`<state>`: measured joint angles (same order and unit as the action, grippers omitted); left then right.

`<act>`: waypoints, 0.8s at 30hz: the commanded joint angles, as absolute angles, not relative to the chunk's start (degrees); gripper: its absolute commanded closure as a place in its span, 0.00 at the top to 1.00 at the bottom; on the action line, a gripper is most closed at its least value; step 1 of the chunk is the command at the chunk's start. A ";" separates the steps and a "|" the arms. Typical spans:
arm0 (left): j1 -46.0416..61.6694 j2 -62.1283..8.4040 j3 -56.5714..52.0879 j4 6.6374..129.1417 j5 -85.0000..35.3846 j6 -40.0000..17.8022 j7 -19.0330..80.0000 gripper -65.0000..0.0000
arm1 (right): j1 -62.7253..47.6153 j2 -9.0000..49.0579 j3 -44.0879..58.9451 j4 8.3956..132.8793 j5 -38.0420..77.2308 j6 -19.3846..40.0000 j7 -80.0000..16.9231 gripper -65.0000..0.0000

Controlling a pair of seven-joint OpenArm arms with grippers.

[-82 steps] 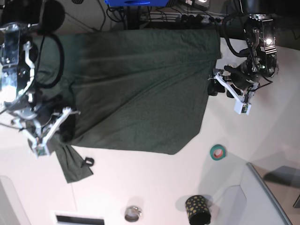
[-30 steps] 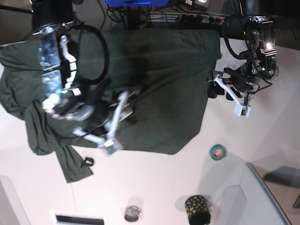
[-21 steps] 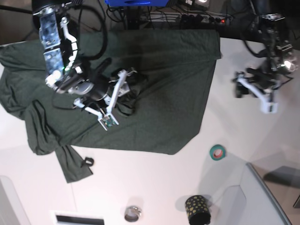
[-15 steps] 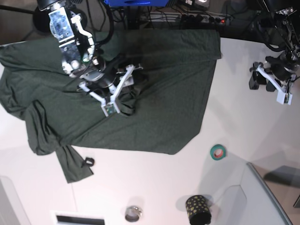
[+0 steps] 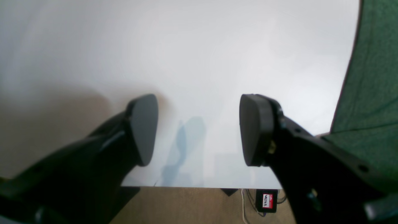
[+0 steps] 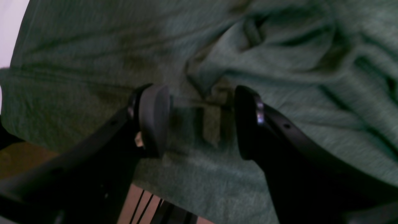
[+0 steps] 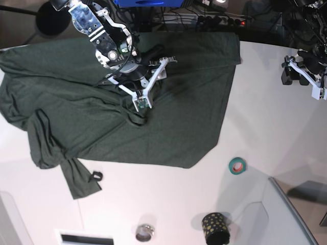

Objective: Layout the t-shirt on the table in an organized manner, then fold the t-shirt properly
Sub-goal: 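Drag the grasped fabric with the right gripper toward the collar edge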

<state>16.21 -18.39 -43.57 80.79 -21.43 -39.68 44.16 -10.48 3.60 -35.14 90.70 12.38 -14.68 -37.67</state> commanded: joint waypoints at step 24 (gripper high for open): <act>15.60 -19.21 -43.82 81.36 -14.20 -40.00 43.12 0.61 | -7.08 0.57 -35.03 84.35 12.18 -14.81 -31.60 0.02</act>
<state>15.86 -18.11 -43.46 80.44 -13.69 -39.68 44.12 -7.44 0.97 -34.89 83.02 12.19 -14.79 -32.56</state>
